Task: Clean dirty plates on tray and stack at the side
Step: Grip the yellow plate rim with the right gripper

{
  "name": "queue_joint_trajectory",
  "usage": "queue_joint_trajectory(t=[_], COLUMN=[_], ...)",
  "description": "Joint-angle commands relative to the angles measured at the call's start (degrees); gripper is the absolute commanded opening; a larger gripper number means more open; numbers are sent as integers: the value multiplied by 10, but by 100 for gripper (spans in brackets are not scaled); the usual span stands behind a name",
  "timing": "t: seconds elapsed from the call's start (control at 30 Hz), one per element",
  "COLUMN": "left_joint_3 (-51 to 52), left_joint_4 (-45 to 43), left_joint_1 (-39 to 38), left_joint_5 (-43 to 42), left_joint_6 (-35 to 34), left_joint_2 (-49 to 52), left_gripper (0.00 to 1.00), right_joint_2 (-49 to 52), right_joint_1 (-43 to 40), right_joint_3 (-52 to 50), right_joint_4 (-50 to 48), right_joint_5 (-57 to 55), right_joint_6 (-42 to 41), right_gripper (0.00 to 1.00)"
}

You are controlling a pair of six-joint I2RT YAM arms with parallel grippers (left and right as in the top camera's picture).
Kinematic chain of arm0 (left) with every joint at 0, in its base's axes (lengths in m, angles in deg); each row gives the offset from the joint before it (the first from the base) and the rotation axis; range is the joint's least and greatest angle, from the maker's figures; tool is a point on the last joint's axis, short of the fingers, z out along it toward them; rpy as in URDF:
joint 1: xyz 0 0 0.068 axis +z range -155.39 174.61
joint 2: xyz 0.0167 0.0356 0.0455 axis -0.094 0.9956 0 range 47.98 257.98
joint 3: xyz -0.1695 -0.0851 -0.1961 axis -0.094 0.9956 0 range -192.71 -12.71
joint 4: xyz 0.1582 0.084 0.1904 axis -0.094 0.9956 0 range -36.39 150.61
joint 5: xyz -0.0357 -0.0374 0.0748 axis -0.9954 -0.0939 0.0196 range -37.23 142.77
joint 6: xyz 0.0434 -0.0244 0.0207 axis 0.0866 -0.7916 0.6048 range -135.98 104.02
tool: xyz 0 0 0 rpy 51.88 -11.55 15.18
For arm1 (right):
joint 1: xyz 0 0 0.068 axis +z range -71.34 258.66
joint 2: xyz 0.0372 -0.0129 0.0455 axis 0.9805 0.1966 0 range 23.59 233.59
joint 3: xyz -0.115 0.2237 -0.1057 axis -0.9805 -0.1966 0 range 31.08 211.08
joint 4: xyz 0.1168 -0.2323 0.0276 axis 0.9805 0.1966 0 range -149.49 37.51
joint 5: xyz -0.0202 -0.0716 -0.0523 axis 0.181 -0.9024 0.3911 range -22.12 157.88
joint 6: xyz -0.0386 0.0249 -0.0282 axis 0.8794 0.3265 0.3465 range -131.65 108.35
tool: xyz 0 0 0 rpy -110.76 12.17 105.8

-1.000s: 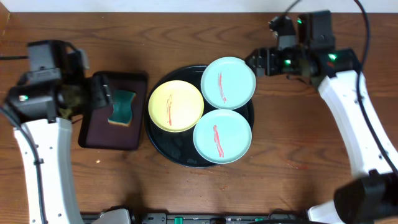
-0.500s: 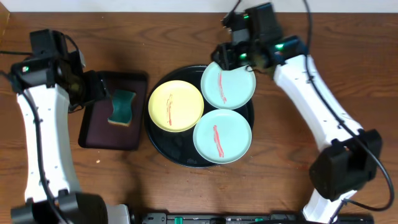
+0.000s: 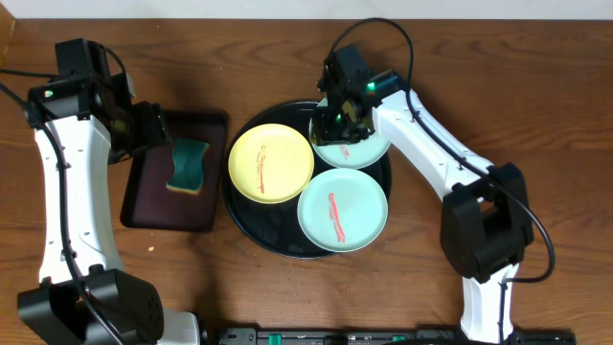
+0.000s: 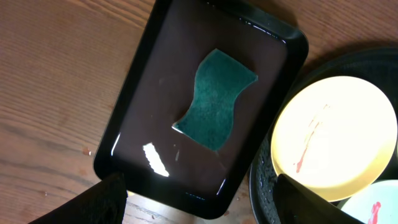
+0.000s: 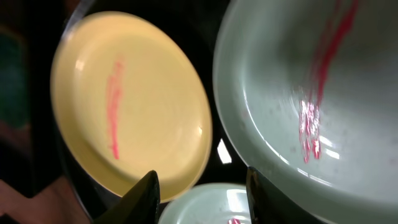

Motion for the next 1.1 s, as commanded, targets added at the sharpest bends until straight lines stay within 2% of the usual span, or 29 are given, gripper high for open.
queue_joint_trajectory(t=[0.0,0.2,0.67,0.9,1.0,1.03,1.07], left_joint_3=[-8,-8,-8,-8,-6,-3,1], left_joint_4=[0,-1,0,-1,-1,-3,-6], left_joint_1=[3,3,3,3,3,3,3], left_joint_5=[-3,8,12,12,12,12,12], left_joint_6=[-5,-5,-5,-5,-5,-5,-5], left_joint_2=[0,0,0,0,0,0,0], left_gripper=[76,75,74,74,74,74,74], right_joint_2=[18,46,73,105,112,113,114], right_joint_1=[17,30,47,51,53,53,53], right_joint_3=[10,10,10,10,10,10,10], right_joint_4=[13,14,0,-24,-24,-24,-26], right_joint_5=[-3,5,-35,-32,-33,-34,-34], right_joint_6=[-18,-31,-55,-56,-55,-55,-51], right_gripper=[41,32,26,18,13,9,1])
